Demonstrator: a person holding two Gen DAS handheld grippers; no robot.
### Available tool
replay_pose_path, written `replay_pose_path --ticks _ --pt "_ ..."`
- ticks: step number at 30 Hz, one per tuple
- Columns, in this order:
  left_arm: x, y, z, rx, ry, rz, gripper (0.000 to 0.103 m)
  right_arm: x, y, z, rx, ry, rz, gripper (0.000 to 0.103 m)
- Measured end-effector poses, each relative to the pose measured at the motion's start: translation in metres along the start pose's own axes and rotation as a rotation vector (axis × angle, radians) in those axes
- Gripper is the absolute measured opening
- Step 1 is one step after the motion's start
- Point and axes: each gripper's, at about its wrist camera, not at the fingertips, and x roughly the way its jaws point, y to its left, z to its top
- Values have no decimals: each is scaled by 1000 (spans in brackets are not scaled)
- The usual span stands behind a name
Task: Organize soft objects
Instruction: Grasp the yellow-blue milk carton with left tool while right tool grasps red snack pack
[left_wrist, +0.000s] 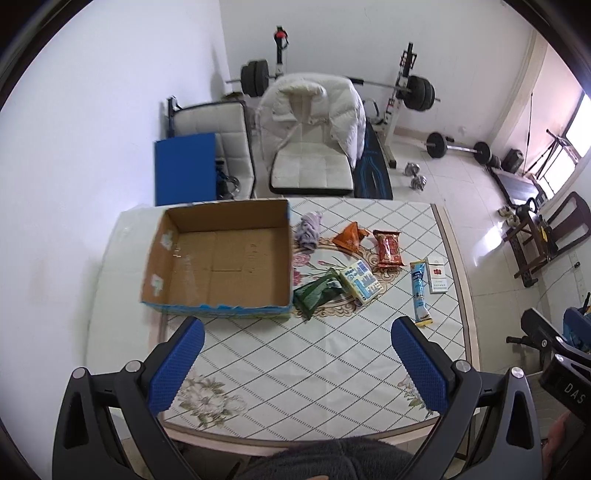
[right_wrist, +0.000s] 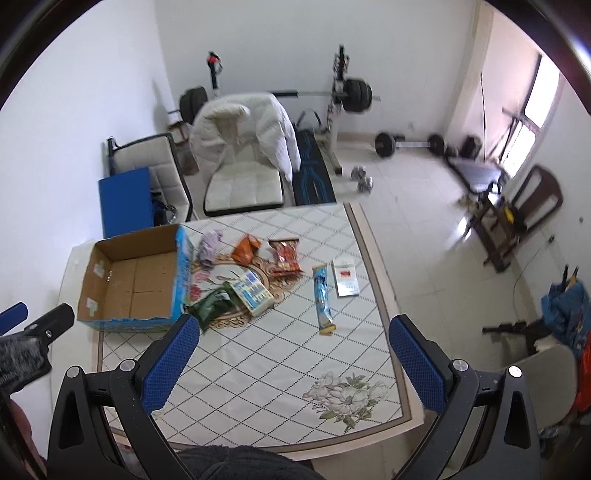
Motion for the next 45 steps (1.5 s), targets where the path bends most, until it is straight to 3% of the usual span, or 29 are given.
replay_pose_path --ticks 3,8,13,17,20,24,25,28,29,34,43,45 --pt "47 -13 19 11 73 -16 103 51 -25 13 28 73 11 103" --pt "159 -40 46 14 292 -53 103 162 -63 26 47 204 24 103" --pt "260 -65 51 53 458 -35 98 262 -89 30 42 336 15 103" --pt "325 -76 50 -4 615 -76 95 334 -88 27 24 423 31 103" --pt "360 -93 50 -34 686 -100 95 374 -84 24 30 476 60 98" --pt "405 -113 44 -69 771 -100 95 412 -78 25 49 535 76 80" --pt "412 -115 42 -77 787 -88 94 418 -78 27 63 543 93 80" --pt "430 -122 37 -91 797 -64 94 430 -83 41 112 545 146 80" --pt "433 -123 36 -84 792 -54 82 436 -82 49 129 552 180 80" --pt "436 -115 39 -106 720 2 64 464 -60 77 112 579 233 80" --pt "444 -111 28 -117 698 24 61 536 -12 91 66 719 231 79" --pt "444 -117 23 -93 684 32 61 541 -9 89 37 727 197 65"
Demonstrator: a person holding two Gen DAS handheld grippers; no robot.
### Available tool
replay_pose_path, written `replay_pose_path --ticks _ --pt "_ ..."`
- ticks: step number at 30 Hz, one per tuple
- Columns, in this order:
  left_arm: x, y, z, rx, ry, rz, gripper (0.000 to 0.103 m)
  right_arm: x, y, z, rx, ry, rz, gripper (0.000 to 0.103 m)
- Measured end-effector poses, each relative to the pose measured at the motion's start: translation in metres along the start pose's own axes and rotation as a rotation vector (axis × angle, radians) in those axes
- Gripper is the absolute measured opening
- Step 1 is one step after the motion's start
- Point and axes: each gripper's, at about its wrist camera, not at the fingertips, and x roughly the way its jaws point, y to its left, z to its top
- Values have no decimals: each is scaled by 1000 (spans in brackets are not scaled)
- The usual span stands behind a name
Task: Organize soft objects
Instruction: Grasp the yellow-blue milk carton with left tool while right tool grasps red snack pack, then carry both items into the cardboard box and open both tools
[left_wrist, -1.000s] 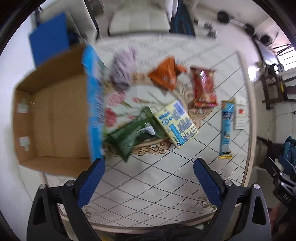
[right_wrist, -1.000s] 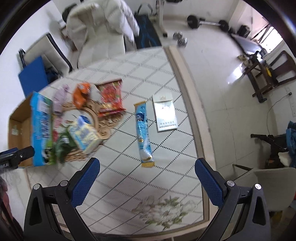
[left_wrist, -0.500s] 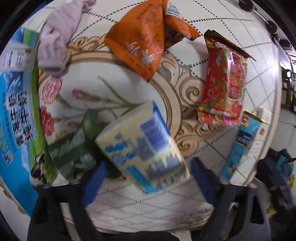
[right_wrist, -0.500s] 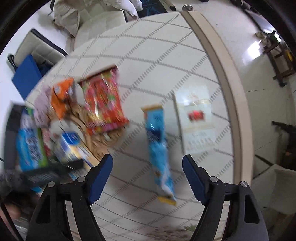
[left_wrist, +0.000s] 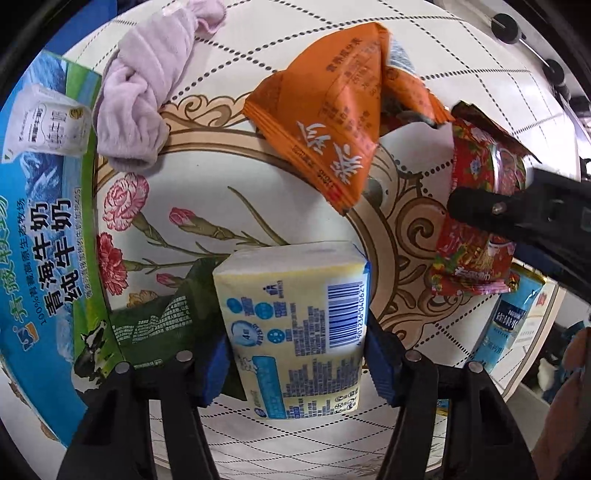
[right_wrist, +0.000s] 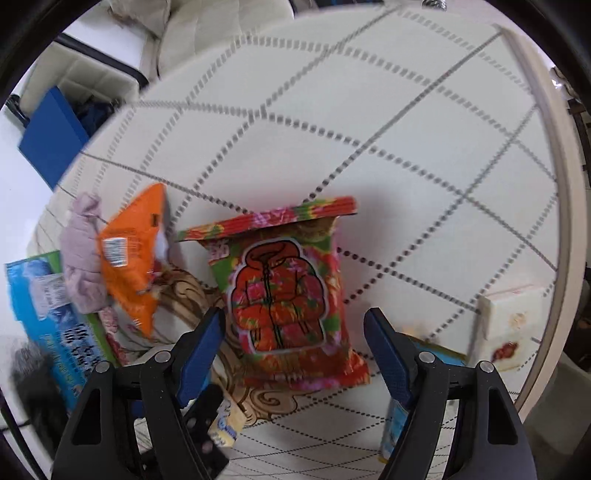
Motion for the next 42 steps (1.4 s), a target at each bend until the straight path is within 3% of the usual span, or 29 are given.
replay_pose_path --ticks 1,3,7,14,18,19,23,29,35,38,42 --pt "-3 -7 0 6 -6 7 61 -1 2 0 -6 -1 -3 51" --pt "-9 -14 -7 25 -25 14 61 -6 -3 -5 5 4 -4 49" --pt "-31 -23 -18 55 -62 2 60 -20 -18 -23 8 -15 -3 47" --pt "-86 -25 -61 89 -144 -91 61 -71 -50 -83 3 -75 50 47" --pt "-131 -16 -83 99 -218 -126 61 -100 -46 -115 -23 -113 82 47" --pt "-146 -8 -81 101 -236 -134 61 -103 -35 -108 -30 -119 89 47" --pt "-198 37 -91 110 -311 -134 61 -129 4 -133 -88 -155 138 47" --pt "-235 124 -85 78 -380 -66 61 -146 125 -157 -195 -194 208 47" --pt "-230 211 -60 32 -353 -15 61 -127 240 -151 -237 -173 216 47" --pt "-218 244 -43 21 -332 8 61 -105 290 -137 -255 -152 179 47" --pt "-190 281 -10 27 -274 30 61 -72 329 -112 -237 -117 135 47"
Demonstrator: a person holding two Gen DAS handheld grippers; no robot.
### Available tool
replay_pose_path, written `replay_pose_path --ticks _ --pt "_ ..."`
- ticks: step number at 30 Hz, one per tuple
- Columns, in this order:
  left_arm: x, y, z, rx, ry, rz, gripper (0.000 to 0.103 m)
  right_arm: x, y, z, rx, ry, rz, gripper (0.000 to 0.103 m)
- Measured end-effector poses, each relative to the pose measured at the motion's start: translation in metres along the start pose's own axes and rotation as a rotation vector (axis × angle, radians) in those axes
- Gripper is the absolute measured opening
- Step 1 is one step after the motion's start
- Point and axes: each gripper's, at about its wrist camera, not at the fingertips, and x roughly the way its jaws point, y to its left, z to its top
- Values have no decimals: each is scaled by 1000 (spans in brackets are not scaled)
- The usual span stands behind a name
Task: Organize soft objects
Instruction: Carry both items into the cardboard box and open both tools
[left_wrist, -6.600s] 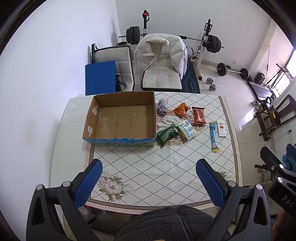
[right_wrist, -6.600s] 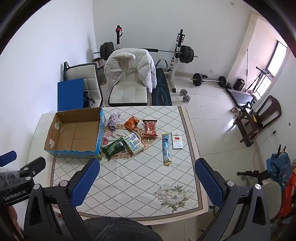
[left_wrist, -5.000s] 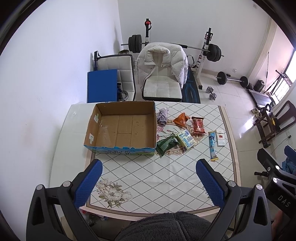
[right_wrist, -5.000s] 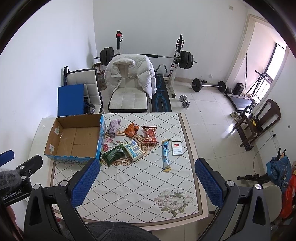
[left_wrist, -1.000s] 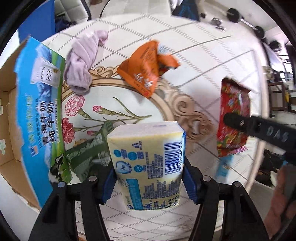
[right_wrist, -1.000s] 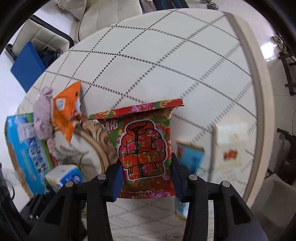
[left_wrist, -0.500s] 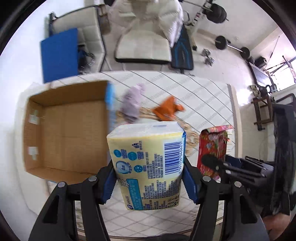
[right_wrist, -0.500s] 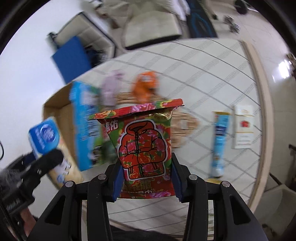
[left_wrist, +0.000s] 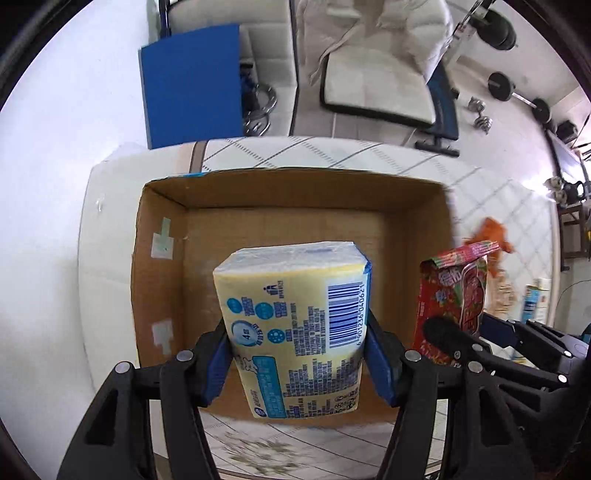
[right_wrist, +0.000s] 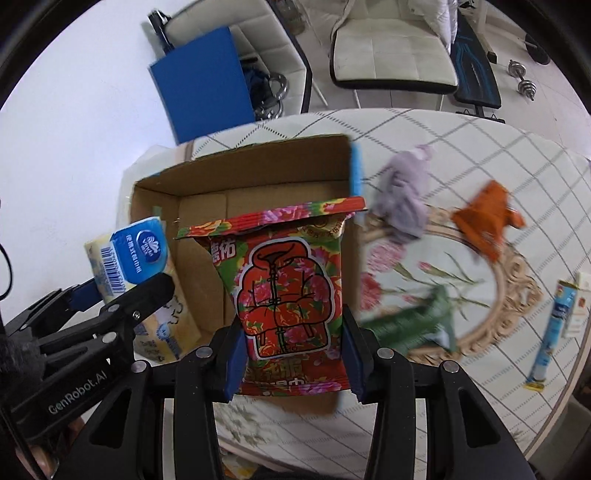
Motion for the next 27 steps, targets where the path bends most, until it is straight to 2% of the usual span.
replay_pose_path --ticks 7,10,14,17,20,21,22,24,25,27 --pt "47 27 41 10 46 -51 61 67 12 42 12 58 -94 47" --pt "65 29 56 20 84 -115 61 85 9 53 25 68 -124 47" --pt "87 26 69 31 131 -186 62 91 10 62 31 46 -165 47" --pt "98 23 73 46 149 -174 62 92 13 67 40 48 -117 48" --pt "100 21 74 41 157 -186 62 92 17 70 29 44 -158 50" --pt "101 22 74 34 157 -188 62 91 18 71 27 40 -159 55" --pt "101 22 74 29 156 -182 63 91 20 71 27 38 -163 66" --pt "97 24 73 29 144 -175 74 88 22 69 26 29 -168 75" --pt "97 25 75 33 138 -170 86 86 20 69 25 28 -168 75" --pt "90 28 73 40 114 -156 91 81 23 64 17 29 -179 75"
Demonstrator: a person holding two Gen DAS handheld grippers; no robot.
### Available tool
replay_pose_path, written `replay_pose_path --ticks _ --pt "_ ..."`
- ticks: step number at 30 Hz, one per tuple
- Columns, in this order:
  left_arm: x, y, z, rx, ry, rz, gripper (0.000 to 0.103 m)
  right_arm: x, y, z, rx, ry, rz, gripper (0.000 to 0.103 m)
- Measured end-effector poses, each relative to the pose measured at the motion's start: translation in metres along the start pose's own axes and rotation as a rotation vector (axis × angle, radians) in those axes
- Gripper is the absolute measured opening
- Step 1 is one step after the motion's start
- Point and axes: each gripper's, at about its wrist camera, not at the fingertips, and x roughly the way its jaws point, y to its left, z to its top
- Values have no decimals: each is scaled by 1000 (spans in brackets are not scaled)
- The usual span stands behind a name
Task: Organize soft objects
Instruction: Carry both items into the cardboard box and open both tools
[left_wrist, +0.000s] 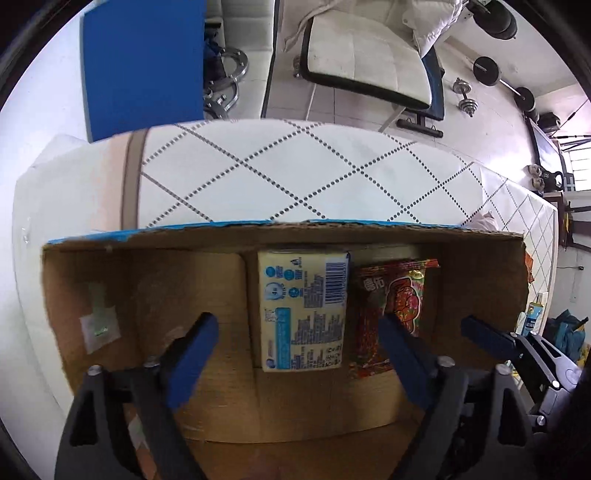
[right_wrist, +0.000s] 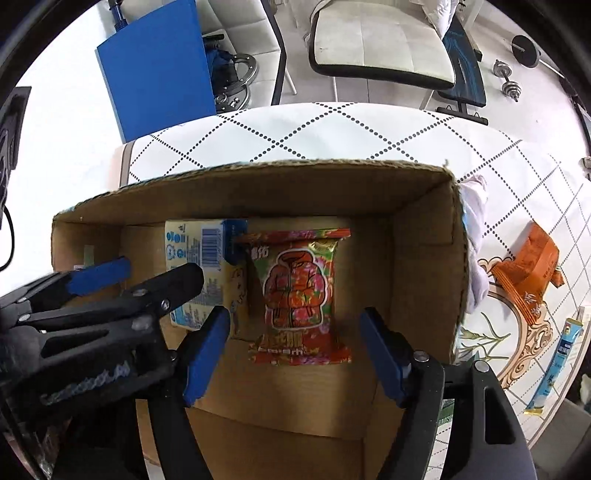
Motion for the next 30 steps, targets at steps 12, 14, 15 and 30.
replay_pose_path --ticks 12,14,15,30 --pt "-50 9 -64 -1 -150 108 103 -32 3 -55 -23 -65 -47 102" --pt "-59 11 -77 -3 -176 125 103 -39 3 -69 -36 -88 -58 102" --pt "-64 11 -85 -3 -191 132 103 -44 3 -77 -38 -96 -60 102" --pt "-129 -9 -183 -51 -324 144 103 -125 1 -178 -84 -224 43 102"
